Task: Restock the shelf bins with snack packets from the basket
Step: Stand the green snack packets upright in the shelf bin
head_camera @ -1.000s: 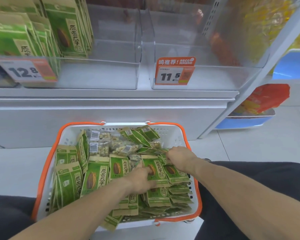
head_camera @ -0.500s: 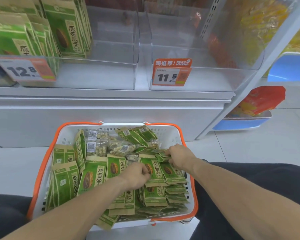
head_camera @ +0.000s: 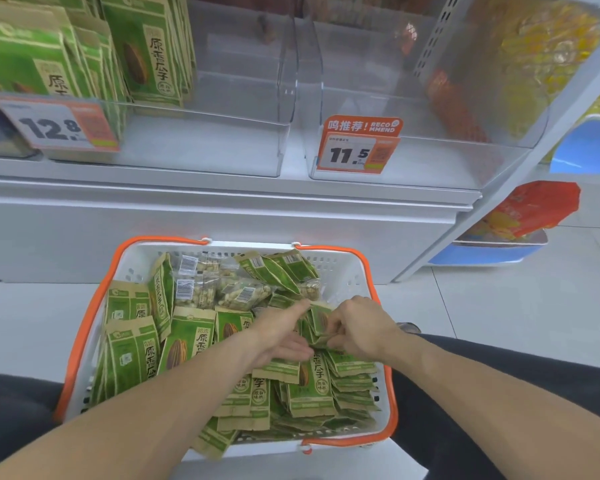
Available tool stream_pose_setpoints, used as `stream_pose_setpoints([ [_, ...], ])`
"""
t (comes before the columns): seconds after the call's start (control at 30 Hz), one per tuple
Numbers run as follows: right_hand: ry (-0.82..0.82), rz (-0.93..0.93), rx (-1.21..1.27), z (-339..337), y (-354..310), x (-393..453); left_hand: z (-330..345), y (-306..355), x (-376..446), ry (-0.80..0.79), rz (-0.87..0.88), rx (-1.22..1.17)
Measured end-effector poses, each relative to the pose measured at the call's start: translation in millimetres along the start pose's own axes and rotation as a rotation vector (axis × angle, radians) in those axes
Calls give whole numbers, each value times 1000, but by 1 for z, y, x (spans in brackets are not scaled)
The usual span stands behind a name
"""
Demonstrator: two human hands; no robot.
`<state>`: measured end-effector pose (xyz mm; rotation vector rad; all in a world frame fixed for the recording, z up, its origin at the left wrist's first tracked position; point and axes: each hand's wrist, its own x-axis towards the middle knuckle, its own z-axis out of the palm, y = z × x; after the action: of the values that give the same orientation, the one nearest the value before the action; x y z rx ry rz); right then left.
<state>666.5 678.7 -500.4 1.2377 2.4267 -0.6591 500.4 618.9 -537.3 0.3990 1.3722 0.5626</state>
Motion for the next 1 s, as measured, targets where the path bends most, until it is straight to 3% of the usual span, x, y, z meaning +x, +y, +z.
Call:
stream_pose_setpoints([
  [0.1, -183, -68, 59, -8, -11, -13, 0, -3, -4, -45, -76, 21],
  [0.23, -336, -76, 155, -6, -15, -17, 6, -12, -5, -67, -129, 224],
  [0.4, -504, 22, 367, 4, -5, -17, 16, -23, -2, 57, -49, 468],
  [0.47, -457, 70, 379, 5, -1, -18, 18, -29, 0, 98, 24, 592],
  [0.63, -43, 253, 213, 19, 16, -7, 24, -38, 4, 131, 96, 695],
  [0.8, -145, 309, 156, 32, 20, 7, 22, -32, 6, 107, 79, 614],
  [1.0, -117, 304, 176, 34, 20, 9, 25, -28, 14, 97, 69, 444],
])
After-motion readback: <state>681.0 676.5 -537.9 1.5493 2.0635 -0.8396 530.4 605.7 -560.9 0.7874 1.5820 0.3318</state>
